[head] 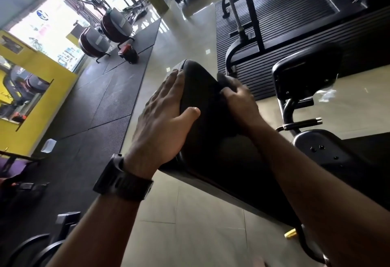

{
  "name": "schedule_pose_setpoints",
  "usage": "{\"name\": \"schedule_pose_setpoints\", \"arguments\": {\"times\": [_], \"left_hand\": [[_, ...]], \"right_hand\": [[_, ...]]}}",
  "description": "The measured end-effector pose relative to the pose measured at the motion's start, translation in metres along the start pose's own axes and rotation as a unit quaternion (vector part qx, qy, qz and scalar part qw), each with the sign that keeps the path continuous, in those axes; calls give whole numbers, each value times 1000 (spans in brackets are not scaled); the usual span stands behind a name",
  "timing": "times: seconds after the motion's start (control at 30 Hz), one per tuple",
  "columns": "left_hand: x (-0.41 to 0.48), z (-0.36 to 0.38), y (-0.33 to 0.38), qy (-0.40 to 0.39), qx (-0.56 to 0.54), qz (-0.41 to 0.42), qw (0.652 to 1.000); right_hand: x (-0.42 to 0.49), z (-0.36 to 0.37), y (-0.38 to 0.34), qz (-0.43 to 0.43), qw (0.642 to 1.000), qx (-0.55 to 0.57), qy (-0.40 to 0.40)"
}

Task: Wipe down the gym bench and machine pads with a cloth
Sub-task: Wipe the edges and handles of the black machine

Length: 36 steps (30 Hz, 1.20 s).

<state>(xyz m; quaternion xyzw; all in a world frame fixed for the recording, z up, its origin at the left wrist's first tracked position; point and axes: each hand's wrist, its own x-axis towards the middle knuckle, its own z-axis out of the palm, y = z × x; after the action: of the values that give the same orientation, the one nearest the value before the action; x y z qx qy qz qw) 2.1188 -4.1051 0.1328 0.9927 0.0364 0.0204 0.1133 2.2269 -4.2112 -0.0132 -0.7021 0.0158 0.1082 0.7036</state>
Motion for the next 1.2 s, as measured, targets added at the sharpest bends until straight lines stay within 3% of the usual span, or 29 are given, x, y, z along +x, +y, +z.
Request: {"name": "schedule_pose_setpoints", "arguments": {"times": [0.1, 0.27, 0.43, 0.63, 0.8, 1.03, 1.2], "left_hand": [[2, -2, 1, -20, 73, 2, 997], [5, -7, 10, -54, 185, 23, 981], [15, -9, 20, -91, 277, 51, 955], [22, -2, 31, -139, 320, 52, 936], [32, 1, 29, -162, 368, 69, 913], [31, 7, 28, -144, 366, 70, 917], [29, 6, 30, -140, 361, 76, 919]], "right_hand": [[-51, 2, 7, 13, 1000, 12, 9], [-106, 7, 12, -85, 996, 21, 20], [-131, 4, 33, 29, 998, 24, 52], [-157, 19, 18, -75, 994, 28, 80], [-132, 12, 27, 21, 997, 1, 78], [-143, 20, 11, -32, 994, 32, 97], [-128, 15, 20, 49, 995, 33, 85]]}}
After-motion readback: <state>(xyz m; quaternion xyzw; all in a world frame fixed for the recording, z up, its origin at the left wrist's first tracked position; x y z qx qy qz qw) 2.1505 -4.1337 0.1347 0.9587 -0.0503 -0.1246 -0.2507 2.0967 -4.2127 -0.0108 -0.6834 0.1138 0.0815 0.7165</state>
